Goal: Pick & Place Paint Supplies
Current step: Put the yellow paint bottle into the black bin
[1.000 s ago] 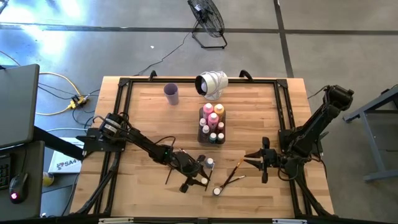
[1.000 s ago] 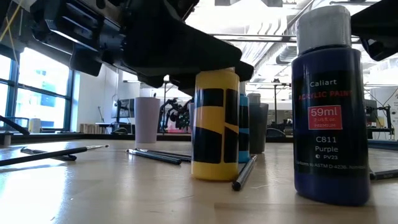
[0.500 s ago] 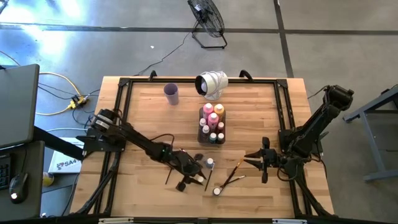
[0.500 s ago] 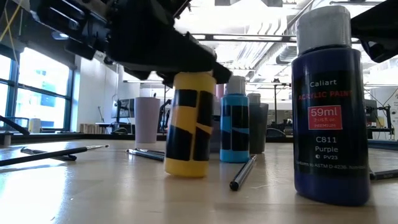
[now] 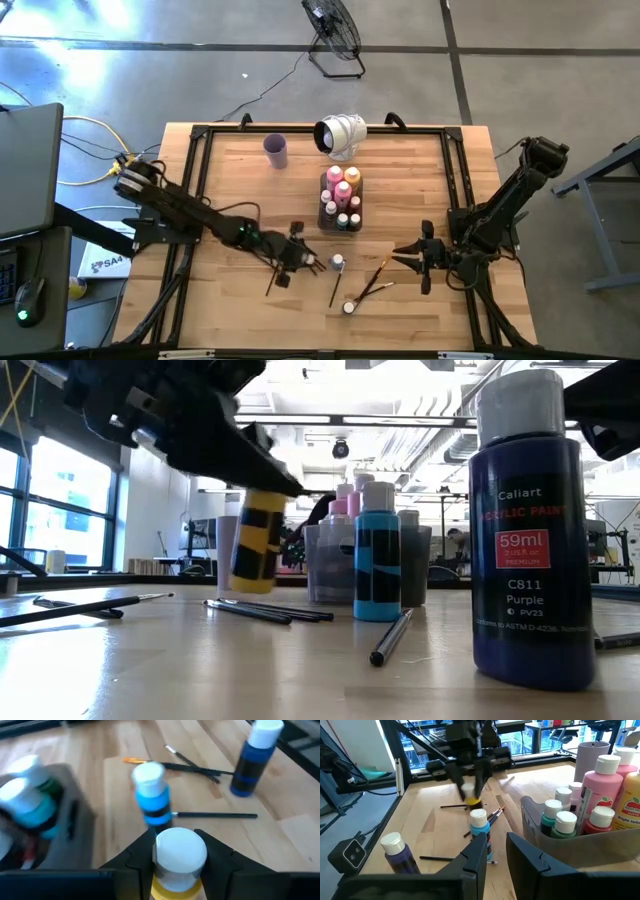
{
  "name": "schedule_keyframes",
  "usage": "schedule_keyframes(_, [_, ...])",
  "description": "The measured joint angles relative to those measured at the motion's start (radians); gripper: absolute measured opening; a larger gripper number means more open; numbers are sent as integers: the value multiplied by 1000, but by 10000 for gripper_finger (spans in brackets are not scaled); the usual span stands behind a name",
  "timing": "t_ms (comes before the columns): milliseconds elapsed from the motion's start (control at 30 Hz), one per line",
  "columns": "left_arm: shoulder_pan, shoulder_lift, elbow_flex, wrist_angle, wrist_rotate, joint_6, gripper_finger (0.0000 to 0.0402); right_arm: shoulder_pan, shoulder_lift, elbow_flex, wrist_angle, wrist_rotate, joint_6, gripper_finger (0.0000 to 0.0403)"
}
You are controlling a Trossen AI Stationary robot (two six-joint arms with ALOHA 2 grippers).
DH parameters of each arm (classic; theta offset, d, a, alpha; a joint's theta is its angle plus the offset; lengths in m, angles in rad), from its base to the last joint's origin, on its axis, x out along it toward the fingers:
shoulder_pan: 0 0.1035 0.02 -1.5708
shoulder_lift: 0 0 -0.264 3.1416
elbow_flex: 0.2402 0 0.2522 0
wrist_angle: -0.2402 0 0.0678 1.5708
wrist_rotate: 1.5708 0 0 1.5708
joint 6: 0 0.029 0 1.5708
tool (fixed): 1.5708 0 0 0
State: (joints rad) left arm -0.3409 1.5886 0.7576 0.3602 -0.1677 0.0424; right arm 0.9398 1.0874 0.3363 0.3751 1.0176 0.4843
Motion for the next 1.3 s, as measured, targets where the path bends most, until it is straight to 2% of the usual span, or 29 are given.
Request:
schedule_keyframes(300, [77,-212,-226,206,-3,-51,119,0,0,0,-10,-2,21,64])
schedule_keyframes(467, [141,-307,-311,291,-13,-98,121,0,0,0,-15,2,21,64])
schedule_keyframes(733, [220,-328,-284,303,-75,-257,123,0,0,0,-29,1,17,64])
schedule_keyframes(967, [230,-327,-206,304,-114,-252,124,0,0,0,-30,1,13,64])
schedule_keyframes(1133, [230,-278,-158,302,-125,-249,121,0,0,0,-29,1,9,64])
schedule_keyframes(1300, [230,-168,-127,345,-125,-243,117,0,0,0,-30,1,9,64])
